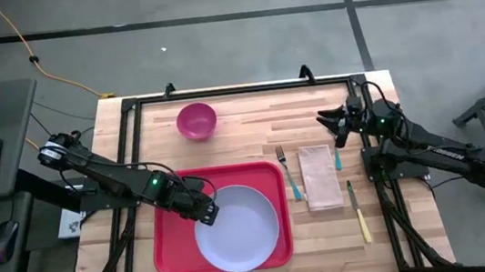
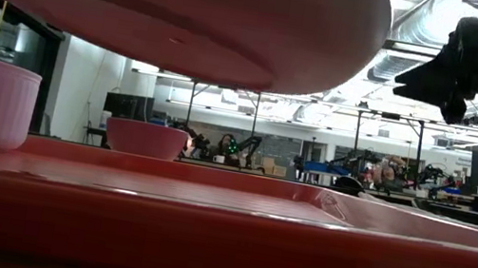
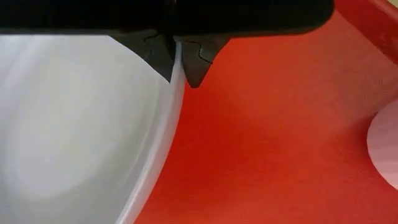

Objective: Set up tray
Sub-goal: Put the white plate to the bottom of the purple mug on the red tray

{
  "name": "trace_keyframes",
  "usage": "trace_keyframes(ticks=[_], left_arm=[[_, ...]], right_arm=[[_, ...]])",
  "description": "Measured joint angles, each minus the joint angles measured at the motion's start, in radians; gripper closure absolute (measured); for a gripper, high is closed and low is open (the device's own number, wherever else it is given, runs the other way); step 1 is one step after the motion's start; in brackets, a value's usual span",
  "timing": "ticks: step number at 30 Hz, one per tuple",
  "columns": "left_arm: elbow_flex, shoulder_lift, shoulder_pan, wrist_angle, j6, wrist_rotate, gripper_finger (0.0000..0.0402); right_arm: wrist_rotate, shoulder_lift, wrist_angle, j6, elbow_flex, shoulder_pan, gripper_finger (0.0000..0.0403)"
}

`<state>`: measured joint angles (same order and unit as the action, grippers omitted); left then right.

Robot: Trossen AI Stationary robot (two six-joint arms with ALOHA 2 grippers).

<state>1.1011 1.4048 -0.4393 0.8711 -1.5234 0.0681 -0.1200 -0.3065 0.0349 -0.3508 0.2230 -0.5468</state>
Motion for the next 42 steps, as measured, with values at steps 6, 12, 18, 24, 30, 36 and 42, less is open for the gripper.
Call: trace_keyframes(ticks=[6,12,18,24,30,36,42], left_arm=[[0.000,0.000,0.000,0.040,-0.024,-0.001,0.0387],[0.000,0.000,0.000,0.053,-0.072,0.014,0.0387],[0.000,0.020,0.000,0.077,-0.105,0.027,0.0387],[0.000,0.065,0.000,0.090,-0.121,0.015,0.0387],[0.000,0.088,0.000,0.094,-0.124,0.006,0.0387],[0.001,0.102,0.000,0.132,-0.124,0.008,0.0388],[0.002,0.120,0.000,0.138,-0.124,0.005,0.0388]], right_arm=[[0.000,0.049,-0.013,-0.012,-0.024,0.000,0.0291],[-0.002,0.048,-0.002,-0.016,-0.026,0.000,0.0291],[0.001,0.047,-0.001,-0.016,-0.026,0.000,0.0291],[0.001,0.046,0.001,-0.016,-0.026,0.000,0.0291],[0.006,0.046,0.002,-0.016,-0.026,0.000,0.0291],[0.009,0.046,0.014,-0.012,-0.026,0.000,0.0291],[0.008,0.047,0.041,0.012,-0.026,0.000,0.0291]])
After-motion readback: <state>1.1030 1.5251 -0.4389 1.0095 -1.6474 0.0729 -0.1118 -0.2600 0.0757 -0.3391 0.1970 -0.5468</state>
